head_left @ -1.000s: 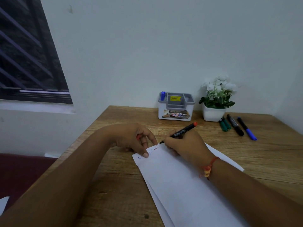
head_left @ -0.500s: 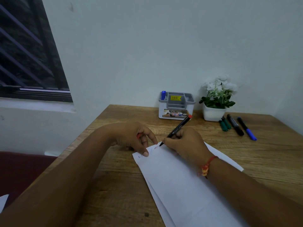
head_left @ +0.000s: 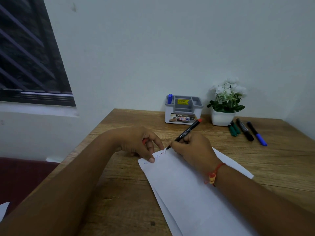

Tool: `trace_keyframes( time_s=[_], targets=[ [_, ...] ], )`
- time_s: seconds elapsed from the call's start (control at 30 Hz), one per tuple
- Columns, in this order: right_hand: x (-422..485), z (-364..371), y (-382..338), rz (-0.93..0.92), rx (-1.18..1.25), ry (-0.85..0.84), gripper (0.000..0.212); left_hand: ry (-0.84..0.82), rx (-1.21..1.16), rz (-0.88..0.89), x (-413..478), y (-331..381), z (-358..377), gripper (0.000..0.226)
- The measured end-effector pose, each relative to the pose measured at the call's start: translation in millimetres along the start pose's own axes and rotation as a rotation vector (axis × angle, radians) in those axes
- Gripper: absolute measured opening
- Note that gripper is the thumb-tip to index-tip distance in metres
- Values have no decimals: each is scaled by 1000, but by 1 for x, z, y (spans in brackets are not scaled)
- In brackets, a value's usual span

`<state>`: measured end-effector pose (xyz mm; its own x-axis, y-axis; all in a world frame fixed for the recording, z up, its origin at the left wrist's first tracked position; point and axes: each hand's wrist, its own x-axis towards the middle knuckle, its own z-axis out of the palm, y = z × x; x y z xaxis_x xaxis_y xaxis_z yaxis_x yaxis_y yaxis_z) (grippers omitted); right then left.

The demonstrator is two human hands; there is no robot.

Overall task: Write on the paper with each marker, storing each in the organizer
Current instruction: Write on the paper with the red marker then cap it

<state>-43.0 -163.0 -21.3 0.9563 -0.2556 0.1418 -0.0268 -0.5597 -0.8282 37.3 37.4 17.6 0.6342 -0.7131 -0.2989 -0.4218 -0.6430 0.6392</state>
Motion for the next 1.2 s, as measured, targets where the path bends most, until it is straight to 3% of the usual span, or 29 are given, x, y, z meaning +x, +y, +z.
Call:
trace_keyframes(
  time_s=[0.37,0.53,0.67,1.2],
  targets=[
    [-2,1,-1,-16,-41,-21,12,-3,-11,17,1,-3,0,45],
    [-3,0,-3,-23,-70,-28,22,-1,-9,22,0,-2,0,45],
    [-3,-1,-3,-4,-65,-43,12,4,-6,15,0,-2,1,45],
    [-3,-1,-3,-15,-49,-35,8,-13,7,11,0,-2,0,45]
  ],
)
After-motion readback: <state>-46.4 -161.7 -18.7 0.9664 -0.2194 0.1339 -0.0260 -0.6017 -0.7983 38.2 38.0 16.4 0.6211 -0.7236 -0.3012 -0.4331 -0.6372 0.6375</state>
